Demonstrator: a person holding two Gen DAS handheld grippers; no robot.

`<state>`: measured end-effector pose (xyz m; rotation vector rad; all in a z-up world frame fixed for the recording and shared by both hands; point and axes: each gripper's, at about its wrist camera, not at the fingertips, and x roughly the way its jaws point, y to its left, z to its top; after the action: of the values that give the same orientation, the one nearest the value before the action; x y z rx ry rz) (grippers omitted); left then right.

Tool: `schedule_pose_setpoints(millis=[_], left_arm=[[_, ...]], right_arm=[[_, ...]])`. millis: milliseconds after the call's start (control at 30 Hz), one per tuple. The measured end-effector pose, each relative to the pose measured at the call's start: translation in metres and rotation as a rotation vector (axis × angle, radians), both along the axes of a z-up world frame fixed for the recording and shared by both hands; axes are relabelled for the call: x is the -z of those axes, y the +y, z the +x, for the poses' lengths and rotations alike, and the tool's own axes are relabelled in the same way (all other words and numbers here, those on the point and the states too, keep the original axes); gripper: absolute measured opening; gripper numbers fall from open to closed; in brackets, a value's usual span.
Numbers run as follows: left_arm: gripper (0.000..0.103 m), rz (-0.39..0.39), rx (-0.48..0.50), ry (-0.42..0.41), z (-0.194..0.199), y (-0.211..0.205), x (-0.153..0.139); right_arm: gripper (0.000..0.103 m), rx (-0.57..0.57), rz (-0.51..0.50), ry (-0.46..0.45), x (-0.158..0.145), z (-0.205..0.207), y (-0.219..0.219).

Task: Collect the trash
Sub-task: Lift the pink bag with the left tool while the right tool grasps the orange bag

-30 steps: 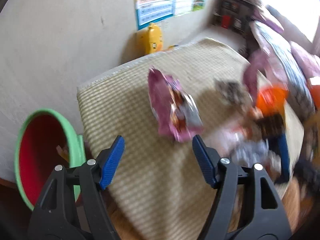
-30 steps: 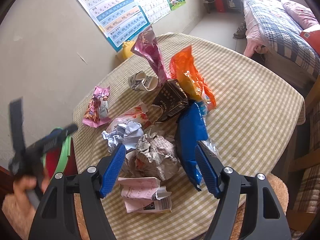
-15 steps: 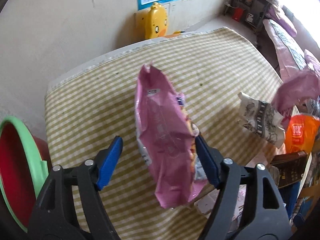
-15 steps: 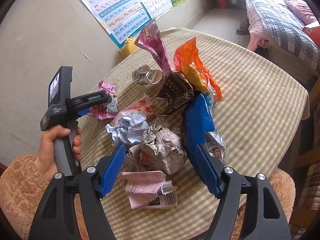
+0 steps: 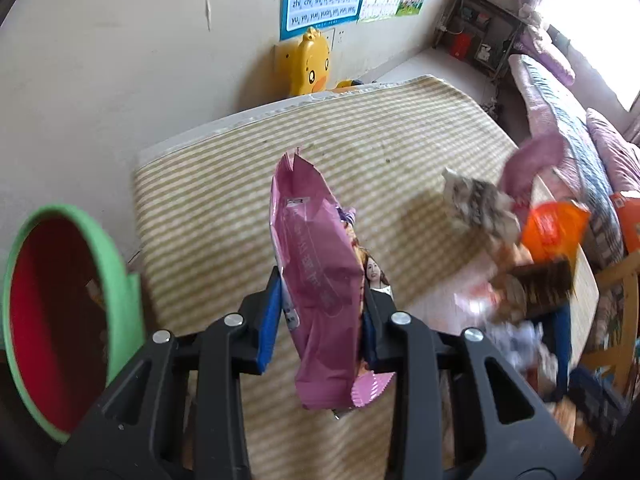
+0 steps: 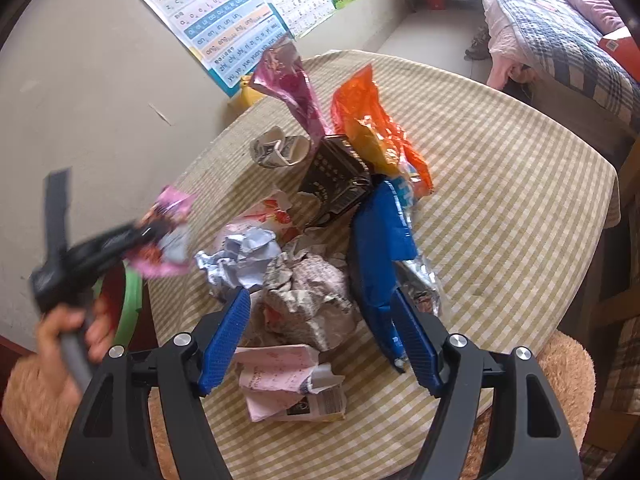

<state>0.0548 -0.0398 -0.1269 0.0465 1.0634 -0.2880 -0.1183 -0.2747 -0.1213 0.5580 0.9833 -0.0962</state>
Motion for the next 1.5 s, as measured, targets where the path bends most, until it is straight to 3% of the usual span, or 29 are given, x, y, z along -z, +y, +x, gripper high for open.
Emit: schedule_pose_setpoints(millis=[200,467,700,767,867,1167,1267,1400,1500], left_arm=[[0.033,0.033,0.014,-0.022,-0.045,0.026,-0.011],[0.034,0.029,0.021,-0.003,-0.047,0.032,-0.002],[0.036,0.035,0.067,0.039,-0.054,0.024,0.013],[0.036,0.036,0.071,0.046,-0.054,0.023,0.015],[0.037,0.032,0.068,0.056,-0.053,0.025,0.016],[0.042,0.038,0.081,0.092,-0.053,0.021,0.026],[0.054,0.040,0.084,0.115,-0.053,0.021,0.031],[0.053,0.023,0.081,0.137,-0.051,0.022,0.035],[0.045,0.023,0.082,0.127,-0.054,0.022,0.033]], right_arm=[[0.070,0.054,-0.062,-0.021,-0.009,0.013,-0.030],[0.070,0.112,-0.055,-0.010,-0.007,0.069,-0.072],[0.069,0.050,-0.097,0.053,0.015,0.110,-0.063],[0.052,0.033,-0.092,0.065,0.020,0.114,-0.059],[0.040,0.024,-0.144,0.046,0.017,0.112,-0.053],[0.039,0.056,-0.147,-0.153,-0.045,0.076,-0.048],[0.039,0.041,-0.145,-0.195,-0.061,0.066,-0.040],[0.039,0.015,-0.112,-0.210,-0.068,0.056,-0.024],[0.039,0.008,-0.083,-0.202,-0.065,0.050,-0.014]])
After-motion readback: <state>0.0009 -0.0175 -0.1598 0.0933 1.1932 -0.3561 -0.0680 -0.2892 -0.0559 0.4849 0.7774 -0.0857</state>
